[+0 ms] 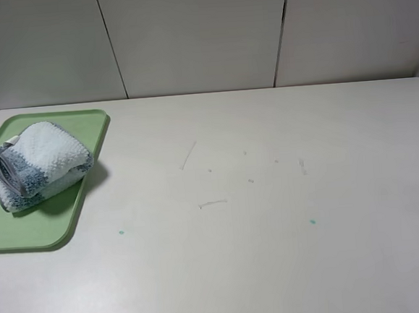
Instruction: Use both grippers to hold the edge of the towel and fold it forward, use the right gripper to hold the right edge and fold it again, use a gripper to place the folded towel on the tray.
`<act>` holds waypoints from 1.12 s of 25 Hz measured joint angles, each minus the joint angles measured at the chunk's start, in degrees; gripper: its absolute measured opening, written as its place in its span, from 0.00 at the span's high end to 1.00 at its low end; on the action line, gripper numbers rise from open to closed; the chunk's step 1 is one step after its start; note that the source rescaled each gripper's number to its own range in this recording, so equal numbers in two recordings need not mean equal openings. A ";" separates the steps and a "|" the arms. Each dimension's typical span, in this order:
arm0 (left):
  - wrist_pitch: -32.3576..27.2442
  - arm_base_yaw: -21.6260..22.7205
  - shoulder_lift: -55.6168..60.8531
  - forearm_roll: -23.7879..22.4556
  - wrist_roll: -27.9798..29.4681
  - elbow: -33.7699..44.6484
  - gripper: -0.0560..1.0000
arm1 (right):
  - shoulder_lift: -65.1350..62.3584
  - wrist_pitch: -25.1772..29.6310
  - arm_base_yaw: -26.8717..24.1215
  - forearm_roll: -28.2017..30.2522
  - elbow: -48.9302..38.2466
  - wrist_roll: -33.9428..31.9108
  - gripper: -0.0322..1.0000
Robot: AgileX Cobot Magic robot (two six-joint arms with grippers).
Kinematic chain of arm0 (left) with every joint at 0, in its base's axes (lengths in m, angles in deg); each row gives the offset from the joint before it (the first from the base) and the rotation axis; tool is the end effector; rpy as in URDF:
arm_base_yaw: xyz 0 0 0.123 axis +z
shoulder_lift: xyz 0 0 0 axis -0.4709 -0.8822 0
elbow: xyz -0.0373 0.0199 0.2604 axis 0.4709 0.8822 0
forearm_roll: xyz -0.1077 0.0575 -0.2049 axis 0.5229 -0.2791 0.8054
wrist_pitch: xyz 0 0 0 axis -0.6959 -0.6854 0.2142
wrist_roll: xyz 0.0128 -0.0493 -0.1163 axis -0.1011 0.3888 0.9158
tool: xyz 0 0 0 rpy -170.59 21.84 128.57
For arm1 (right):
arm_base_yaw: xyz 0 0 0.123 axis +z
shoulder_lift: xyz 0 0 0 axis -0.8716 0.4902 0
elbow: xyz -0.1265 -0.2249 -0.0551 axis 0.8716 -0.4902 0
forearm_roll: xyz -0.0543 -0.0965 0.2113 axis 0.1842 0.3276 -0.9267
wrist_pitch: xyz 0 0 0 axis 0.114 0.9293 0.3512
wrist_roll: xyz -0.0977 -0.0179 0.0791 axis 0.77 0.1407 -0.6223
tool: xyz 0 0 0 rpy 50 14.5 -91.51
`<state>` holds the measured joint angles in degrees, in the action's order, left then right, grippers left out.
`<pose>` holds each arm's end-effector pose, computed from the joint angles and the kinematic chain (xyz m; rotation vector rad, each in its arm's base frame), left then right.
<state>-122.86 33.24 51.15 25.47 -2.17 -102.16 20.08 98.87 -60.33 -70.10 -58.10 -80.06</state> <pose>0.0678 -0.0027 0.2984 0.1449 2.2810 0.0641 0.0380 0.0021 0.2581 -0.0398 2.0040 0.0020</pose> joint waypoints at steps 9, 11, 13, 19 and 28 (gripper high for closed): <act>4.75 0.00 16.17 0.20 0.00 9.32 0.00 | 0.00 0.00 0.00 0.00 0.00 0.00 0.00; 5.65 0.00 19.02 0.32 0.00 11.23 0.00 | 0.00 0.00 0.00 0.00 0.00 0.00 0.00; 5.86 0.00 21.03 0.38 0.00 13.20 0.00 | 0.00 0.00 0.00 0.00 0.00 0.00 0.00; 6.87 -1.85 21.61 0.48 0.00 14.47 0.00 | 0.00 0.00 0.00 0.00 0.00 0.00 0.00; 6.92 -3.70 21.61 0.42 0.00 14.47 0.00 | 0.00 0.00 0.00 0.00 0.00 0.00 0.00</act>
<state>-115.95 29.54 72.77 25.89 -2.17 -87.69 20.08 98.87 -60.33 -70.10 -58.10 -80.06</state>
